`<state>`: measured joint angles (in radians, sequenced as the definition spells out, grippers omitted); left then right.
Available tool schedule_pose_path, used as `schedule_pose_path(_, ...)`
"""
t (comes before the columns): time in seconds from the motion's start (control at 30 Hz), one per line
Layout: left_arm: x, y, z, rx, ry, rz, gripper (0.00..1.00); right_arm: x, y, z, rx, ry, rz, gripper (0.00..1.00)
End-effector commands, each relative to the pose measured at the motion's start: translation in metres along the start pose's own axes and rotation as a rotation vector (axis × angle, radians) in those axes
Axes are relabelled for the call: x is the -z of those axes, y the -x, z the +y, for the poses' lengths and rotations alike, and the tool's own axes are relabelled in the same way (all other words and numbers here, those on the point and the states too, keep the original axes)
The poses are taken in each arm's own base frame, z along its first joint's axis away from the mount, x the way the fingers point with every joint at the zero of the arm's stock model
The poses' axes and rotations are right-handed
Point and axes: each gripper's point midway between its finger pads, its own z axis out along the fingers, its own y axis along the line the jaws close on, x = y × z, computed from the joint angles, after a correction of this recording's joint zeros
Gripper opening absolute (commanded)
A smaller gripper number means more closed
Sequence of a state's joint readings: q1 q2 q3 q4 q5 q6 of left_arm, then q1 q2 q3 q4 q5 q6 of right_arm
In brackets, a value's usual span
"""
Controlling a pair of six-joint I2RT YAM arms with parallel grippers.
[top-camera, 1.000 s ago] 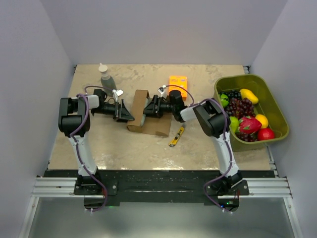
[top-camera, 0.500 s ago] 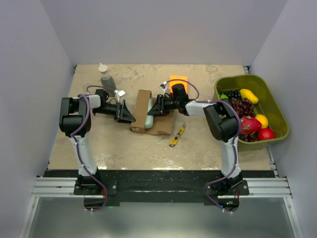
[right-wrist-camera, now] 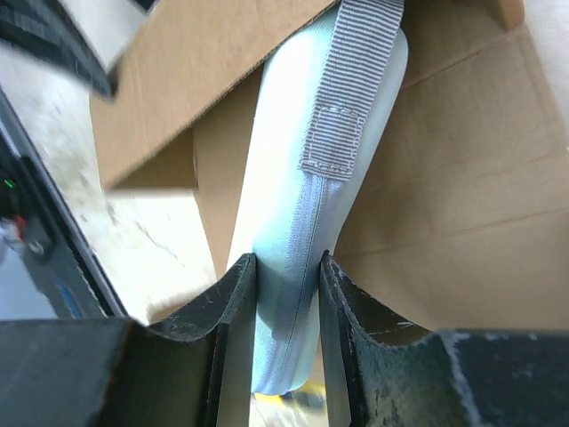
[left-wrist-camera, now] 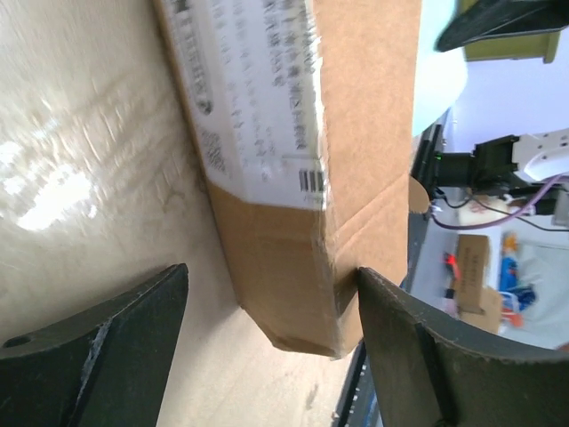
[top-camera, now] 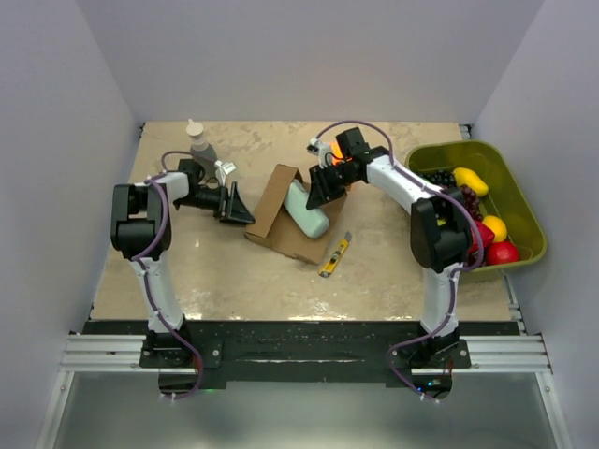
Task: Unpack the express box
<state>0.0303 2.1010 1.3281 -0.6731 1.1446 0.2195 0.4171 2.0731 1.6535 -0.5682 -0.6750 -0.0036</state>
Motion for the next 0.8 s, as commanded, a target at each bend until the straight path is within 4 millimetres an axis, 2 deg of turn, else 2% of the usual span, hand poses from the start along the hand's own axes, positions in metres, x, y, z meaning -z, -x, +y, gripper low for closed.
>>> schedule_pose_path(0.0, 0.014, 0.040, -0.015, -0.187, 0.057, -0.066, 0.81, 0.087, 0.019, 0.028, 0.192, -0.039, -0.026, 0.16)
schedule_pose_path(0.03, 0.015, 0.042, -0.015, -0.193, 0.056, -0.070, 0.81, 0.092, 0.016, 0.041, 0.213, 0.022, -0.019, 0.16)
schedule_pose_path(0.07, 0.015, 0.043, -0.016, -0.198, 0.057, -0.072, 0.81, 0.101, 0.019, 0.045, 0.277, 0.027, -0.018, 0.16)
schedule_pose_path(0.1, 0.016, 0.045, -0.017, -0.205, 0.059, -0.075, 0.81, 0.105, 0.009, 0.044, 0.260, 0.010, 0.027, 0.16)
schedule_pose_path(0.17, 0.017, 0.048, -0.020, -0.219, 0.056, -0.081, 0.81, 0.118, 0.009, 0.036, 0.277, -0.070, 0.032, 0.15)
schedule_pose_path(0.23, 0.018, 0.052, -0.023, -0.231, 0.046, -0.093, 0.81, 0.127, 0.002, 0.038, 0.348, -0.092, 0.064, 0.14)
schedule_pose_path(0.27, 0.017, 0.053, -0.028, -0.232, 0.020, -0.100, 0.81, 0.124, -0.001, 0.041, 0.438, -0.097, 0.089, 0.14)
schedule_pose_path(0.33, 0.018, 0.059, -0.034, -0.233, -0.004, -0.113, 0.82, 0.122, -0.001, 0.043, 0.514, -0.131, 0.113, 0.13)
schedule_pose_path(0.37, 0.020, 0.065, -0.040, -0.250, -0.023, -0.123, 0.82, 0.122, 0.006, 0.047, 0.558, -0.138, 0.113, 0.13)
schedule_pose_path(0.4, 0.020, 0.067, -0.041, -0.251, -0.027, -0.125, 0.82, 0.120, 0.002, 0.044, 0.535, -0.132, 0.146, 0.10)
schedule_pose_path(0.47, 0.023, 0.075, -0.048, -0.274, -0.031, -0.136, 0.82, 0.125, 0.009, 0.042, 0.527, -0.152, 0.156, 0.09)
schedule_pose_path(0.5, 0.024, 0.077, -0.050, -0.280, -0.032, -0.138, 0.82, 0.129, 0.001, 0.034, 0.500, -0.183, 0.206, 0.07)
schedule_pose_path(0.6, 0.027, 0.081, -0.054, -0.290, -0.030, -0.148, 0.84, 0.141, -0.005, 0.018, 0.421, -0.281, 0.213, 0.04)
schedule_pose_path(0.63, 0.027, 0.082, -0.055, -0.294, -0.030, -0.151, 0.85, 0.156, -0.004, 0.012, 0.411, -0.358, 0.193, 0.03)
schedule_pose_path(0.67, 0.027, 0.082, -0.054, -0.289, -0.027, -0.150, 0.86, 0.160, -0.020, 0.002, 0.357, -0.394, 0.211, 0.02)
schedule_pose_path(0.7, 0.028, 0.083, -0.055, -0.296, -0.023, -0.154, 0.85, 0.165, -0.016, -0.007, 0.353, -0.452, 0.177, 0.01)
schedule_pose_path(0.73, 0.027, 0.082, -0.055, -0.298, -0.025, -0.154, 0.86, 0.190, -0.016, -0.019, 0.313, -0.597, 0.143, 0.00)
schedule_pose_path(0.77, 0.028, 0.082, -0.056, -0.296, -0.026, -0.154, 0.86, 0.190, -0.033, -0.031, 0.281, -0.632, 0.167, 0.00)
